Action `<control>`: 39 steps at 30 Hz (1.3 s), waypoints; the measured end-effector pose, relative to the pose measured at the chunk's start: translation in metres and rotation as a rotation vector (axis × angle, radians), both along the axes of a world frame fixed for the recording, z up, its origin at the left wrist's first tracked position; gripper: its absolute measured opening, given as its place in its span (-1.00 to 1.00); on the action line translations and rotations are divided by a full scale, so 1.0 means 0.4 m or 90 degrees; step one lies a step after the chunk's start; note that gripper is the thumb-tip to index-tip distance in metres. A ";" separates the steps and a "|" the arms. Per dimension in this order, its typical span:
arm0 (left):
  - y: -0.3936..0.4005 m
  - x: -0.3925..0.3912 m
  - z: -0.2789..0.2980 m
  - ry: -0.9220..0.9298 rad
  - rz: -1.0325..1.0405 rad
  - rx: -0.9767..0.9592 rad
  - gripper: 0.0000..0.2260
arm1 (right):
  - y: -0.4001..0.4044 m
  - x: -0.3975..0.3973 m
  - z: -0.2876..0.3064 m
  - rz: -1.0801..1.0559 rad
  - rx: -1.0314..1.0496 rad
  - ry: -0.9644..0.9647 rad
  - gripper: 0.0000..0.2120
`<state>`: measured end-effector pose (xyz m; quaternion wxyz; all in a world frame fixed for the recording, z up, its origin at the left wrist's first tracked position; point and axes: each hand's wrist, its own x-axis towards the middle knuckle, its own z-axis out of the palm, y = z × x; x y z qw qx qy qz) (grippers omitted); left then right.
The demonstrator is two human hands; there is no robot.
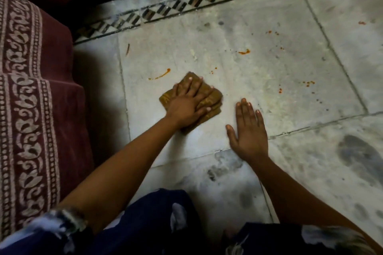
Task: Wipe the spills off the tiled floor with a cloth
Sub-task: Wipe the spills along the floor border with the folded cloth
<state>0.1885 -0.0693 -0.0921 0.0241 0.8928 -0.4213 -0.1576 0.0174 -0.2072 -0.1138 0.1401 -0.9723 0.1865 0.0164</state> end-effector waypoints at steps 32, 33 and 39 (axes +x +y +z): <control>0.045 -0.036 -0.014 -0.042 0.027 -0.070 -0.47 | 0.000 0.025 0.005 -0.048 0.027 -0.059 -0.39; 0.071 -0.056 -0.016 -0.045 0.009 -0.078 -0.47 | 0.000 0.041 0.009 -0.043 0.029 -0.067 -0.40; 0.237 -0.030 -0.029 -0.047 0.079 -0.093 -0.45 | -0.028 0.128 0.001 -0.024 -0.004 -0.028 -0.38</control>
